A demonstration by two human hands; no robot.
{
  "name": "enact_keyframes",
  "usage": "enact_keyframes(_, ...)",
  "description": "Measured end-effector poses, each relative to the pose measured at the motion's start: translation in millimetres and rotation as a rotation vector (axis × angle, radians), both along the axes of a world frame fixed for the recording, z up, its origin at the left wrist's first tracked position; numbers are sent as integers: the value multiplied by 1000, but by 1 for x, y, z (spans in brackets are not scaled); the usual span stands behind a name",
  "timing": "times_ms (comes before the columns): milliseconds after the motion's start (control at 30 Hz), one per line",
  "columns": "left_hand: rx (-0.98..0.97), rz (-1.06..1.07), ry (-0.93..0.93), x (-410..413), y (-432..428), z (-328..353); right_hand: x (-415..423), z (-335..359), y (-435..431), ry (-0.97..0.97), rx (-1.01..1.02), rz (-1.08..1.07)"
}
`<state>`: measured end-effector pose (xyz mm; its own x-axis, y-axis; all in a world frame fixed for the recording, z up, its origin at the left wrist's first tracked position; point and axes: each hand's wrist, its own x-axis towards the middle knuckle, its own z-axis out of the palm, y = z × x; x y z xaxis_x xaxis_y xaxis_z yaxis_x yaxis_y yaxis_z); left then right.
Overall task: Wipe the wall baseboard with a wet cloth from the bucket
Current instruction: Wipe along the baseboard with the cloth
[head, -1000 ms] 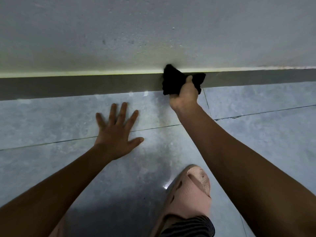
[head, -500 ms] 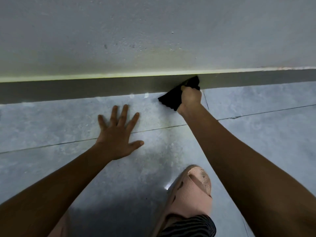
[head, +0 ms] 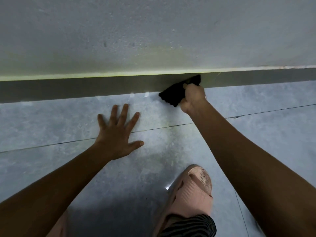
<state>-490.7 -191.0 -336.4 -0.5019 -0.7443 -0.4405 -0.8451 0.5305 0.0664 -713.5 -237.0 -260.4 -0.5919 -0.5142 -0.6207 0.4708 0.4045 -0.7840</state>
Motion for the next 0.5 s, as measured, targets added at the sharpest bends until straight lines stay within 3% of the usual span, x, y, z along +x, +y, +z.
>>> enact_keyframes(200, 12, -2, -15, 0, -2, 4, -41, 3, -4, 101, -103, -209)
enact_keyframes(367, 19, 15, 11, 0, -2, 2, -44, 1, -2, 93, 78, -32)
enact_keyframes(500, 6, 10, 11, 2, 0, 0, -33, -8, 0, 85, -22, -44)
